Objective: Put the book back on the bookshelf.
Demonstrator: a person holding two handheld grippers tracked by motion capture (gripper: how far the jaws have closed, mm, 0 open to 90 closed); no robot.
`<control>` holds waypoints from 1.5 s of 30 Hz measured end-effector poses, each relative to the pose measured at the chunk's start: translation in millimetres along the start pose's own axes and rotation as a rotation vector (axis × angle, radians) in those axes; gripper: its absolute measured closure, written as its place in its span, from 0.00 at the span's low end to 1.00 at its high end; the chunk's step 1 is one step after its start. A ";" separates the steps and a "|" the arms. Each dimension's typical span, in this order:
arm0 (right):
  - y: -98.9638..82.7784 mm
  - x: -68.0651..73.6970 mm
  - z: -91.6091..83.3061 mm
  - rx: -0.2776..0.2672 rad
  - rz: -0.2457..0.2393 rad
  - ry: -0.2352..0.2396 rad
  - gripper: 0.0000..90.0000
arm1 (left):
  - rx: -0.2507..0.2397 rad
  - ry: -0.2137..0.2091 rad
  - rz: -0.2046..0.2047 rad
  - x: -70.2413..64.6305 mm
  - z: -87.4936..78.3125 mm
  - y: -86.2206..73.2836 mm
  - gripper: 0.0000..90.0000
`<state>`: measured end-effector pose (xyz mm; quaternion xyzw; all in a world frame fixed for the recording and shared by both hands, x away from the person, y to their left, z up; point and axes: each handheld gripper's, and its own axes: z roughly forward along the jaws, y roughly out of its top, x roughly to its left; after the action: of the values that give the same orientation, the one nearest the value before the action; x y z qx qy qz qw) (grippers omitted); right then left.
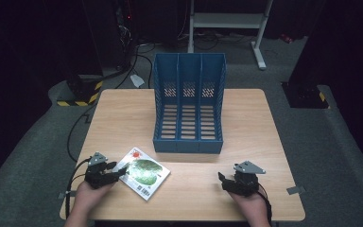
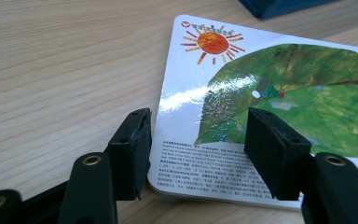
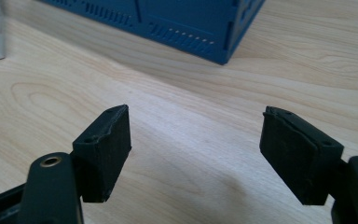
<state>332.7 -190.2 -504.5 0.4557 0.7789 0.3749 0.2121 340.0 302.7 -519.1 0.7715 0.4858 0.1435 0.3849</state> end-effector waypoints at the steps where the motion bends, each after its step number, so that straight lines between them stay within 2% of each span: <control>1: -0.1 2.6 0.9 0.001 -0.015 0.004 0.28 | 0.002 -0.012 0.013 -2.0 1.2 0.7 0.47; 4: -0.3 6.8 3.0 0.009 -0.030 0.012 0.29 | 0.007 -0.046 0.035 -10.7 5.0 2.3 0.47; 7: -0.5 10.6 4.4 0.017 -0.034 0.031 0.30 | 0.016 -0.076 0.074 -20.1 8.8 4.3 0.48; 11: -0.6 18.7 6.8 0.025 -0.049 0.061 0.31 | 0.026 -0.117 0.094 -30.5 12.9 6.0 0.48; 17: -1.2 32.3 11.5 0.038 -0.073 0.104 0.31 | 0.040 -0.148 0.127 -45.1 18.1 9.2 0.48; 18: -1.0 40.3 13.3 0.041 -0.085 0.124 0.31 | 0.041 -0.160 0.139 -50.4 20.2 10.2 0.48; 20: 0.0 46.7 15.0 0.042 -0.116 0.131 0.31 | 0.043 -0.173 0.147 -56.1 22.5 10.8 0.48; 23: 0.5 54.8 18.6 0.049 -0.131 0.148 0.31 | 0.048 -0.189 0.166 -64.5 25.6 12.4 0.48; 26: -0.4 59.6 21.7 0.065 -0.152 0.145 0.32 | 0.050 -0.206 0.183 -71.2 28.2 13.2 0.48; 30: -0.2 59.7 22.8 0.064 -0.147 0.136 0.33 | 0.052 -0.210 0.186 -76.6 30.2 14.0 0.47; 32: 1.2 57.3 24.0 0.061 -0.141 0.113 0.34 | 0.052 -0.218 0.190 -79.7 31.6 14.5 0.48; 36: 9.8 45.3 34.0 0.061 -0.065 0.047 0.36 | 0.047 -0.230 0.187 -85.4 35.5 15.1 0.48; 37: 10.7 43.5 33.9 0.059 -0.047 0.050 0.36 | 0.044 -0.223 0.181 -86.4 36.4 15.3 0.48; 39: 9.4 43.8 30.6 0.050 -0.063 0.052 0.36 | 0.040 -0.219 0.175 -86.6 37.1 15.2 0.48; 42: 5.2 48.8 21.5 0.044 -0.069 0.078 0.34 | 0.034 -0.211 0.170 -88.1 36.8 14.2 0.47; 44: 3.4 53.7 13.6 0.043 -0.092 0.099 0.32 | 0.035 -0.209 0.165 -88.8 36.4 13.7 0.47; 45: 2.9 56.5 8.4 0.040 -0.063 0.126 0.31 | 0.022 -0.203 0.163 -90.3 35.6 11.2 0.47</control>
<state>312.0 -136.9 -506.9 0.4104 0.8122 0.3804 0.1652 324.4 206.3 -520.7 0.8232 0.3817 0.0902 0.4106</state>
